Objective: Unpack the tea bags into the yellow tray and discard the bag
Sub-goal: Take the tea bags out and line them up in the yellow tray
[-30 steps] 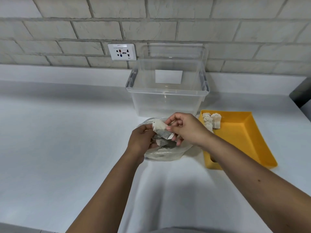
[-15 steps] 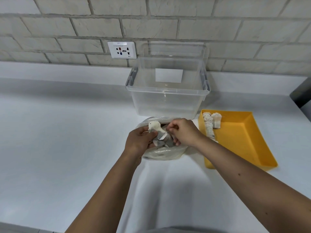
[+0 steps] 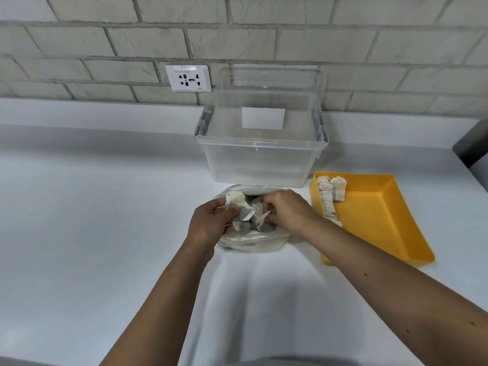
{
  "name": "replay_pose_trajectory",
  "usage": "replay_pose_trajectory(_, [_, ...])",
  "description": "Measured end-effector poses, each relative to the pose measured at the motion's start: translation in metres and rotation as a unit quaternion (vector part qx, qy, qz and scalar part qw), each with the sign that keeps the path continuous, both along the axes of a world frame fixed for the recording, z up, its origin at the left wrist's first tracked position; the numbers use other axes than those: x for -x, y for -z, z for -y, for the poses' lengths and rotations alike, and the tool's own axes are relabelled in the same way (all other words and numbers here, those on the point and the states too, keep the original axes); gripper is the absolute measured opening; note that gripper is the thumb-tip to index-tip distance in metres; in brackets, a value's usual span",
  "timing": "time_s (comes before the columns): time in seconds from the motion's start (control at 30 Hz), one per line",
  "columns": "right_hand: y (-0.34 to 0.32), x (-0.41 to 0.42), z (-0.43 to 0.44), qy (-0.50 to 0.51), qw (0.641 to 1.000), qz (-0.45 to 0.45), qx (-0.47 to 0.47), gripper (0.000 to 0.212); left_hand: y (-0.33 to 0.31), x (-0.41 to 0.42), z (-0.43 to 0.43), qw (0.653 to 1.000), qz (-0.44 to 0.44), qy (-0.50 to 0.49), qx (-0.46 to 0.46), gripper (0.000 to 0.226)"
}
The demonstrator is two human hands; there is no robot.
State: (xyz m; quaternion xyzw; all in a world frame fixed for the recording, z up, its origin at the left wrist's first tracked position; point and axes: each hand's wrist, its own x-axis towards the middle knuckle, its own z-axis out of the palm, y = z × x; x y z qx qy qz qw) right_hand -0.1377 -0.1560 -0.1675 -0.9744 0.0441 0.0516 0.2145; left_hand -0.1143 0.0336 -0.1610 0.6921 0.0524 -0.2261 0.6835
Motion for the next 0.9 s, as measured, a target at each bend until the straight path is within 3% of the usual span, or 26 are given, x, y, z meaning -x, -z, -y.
replay_pose_trajectory(0.2, [-0.023, 0.033, 0.017, 0.024, 0.992, 0.057, -0.113, 0.015, -0.011, 0.005, 0.005, 0.999, -0.006, 0.027, 0.035, 0.018])
replay_pose_trajectory(0.3, [-0.036, 0.054, 0.027, 0.071, 0.966, 0.061, -0.241, 0.013, -0.018, 0.011, 0.017, 0.998, 0.005, 0.045, 0.045, 0.014])
replay_pose_trajectory(0.37, [-0.044, 0.064, 0.042, 0.105, 0.953, 0.084, -0.273, 0.013, -0.021, 0.016, 0.028, 0.996, 0.013, 0.069, 0.056, 0.015])
replay_pose_trajectory(0.53, [-0.056, 0.081, 0.094, 0.187, 0.939, 0.129, -0.256, 0.012, -0.024, 0.028, 0.056, 0.993, 0.014, 0.096, 0.073, 0.022])
replay_pose_trajectory(0.73, [-0.047, 0.093, 0.143, 0.246, 0.946, 0.13, -0.168, 0.013, -0.022, 0.043, 0.089, 0.987, -0.015, 0.128, 0.099, 0.029])
replay_pose_trajectory(0.9, [-0.028, 0.086, 0.158, 0.25, 0.951, 0.088, -0.161, 0.017, -0.02, 0.053, 0.113, 0.984, -0.037, 0.136, 0.105, 0.012])
